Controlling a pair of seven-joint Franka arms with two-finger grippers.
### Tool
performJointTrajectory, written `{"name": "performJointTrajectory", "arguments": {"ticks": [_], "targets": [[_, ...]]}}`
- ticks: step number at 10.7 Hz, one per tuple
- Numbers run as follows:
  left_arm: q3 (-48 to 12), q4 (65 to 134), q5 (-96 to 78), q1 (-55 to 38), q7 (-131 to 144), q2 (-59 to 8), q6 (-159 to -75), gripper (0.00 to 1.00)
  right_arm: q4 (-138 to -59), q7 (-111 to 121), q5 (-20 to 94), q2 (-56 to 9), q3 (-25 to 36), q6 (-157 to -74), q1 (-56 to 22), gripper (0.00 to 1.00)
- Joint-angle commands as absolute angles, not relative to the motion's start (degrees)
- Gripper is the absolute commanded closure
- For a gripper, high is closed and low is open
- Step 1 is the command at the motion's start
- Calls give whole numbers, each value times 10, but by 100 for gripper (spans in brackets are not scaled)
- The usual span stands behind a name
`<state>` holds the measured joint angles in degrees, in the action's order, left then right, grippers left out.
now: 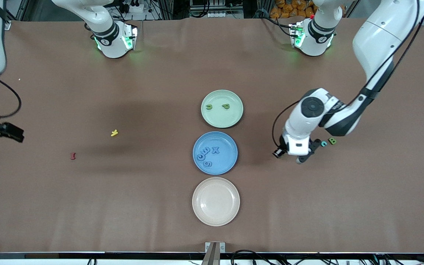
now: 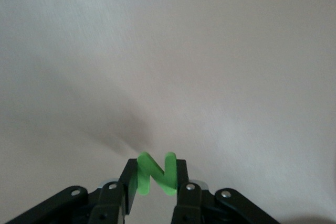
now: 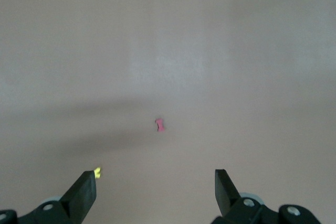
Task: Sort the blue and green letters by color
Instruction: 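Carry the green N to the green plate and open the left gripper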
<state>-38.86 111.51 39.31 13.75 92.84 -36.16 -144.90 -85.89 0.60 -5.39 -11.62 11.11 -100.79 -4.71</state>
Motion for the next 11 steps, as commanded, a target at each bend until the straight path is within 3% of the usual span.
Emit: {"name": "performJointTrajectory", "arguments": {"ticks": [1,6,9,11], "targets": [[-386,1105,400,66,1035,-356,-1439,100,-836,17,-60,-69,101,-906,-42,0],[-396,1099,389,-56,1159,-353,-1423,100,-831,6,-55,-4,96,-835,-81,0],[-396,1098,387,-108,1193,-359,-1402,100,-895,-1,-55,-4,95,-915,-83,0],[-396,1099,384,-133,1199,-360,-1363,100,-876,-13,-13,-14,98,-918,-77,0]]}}
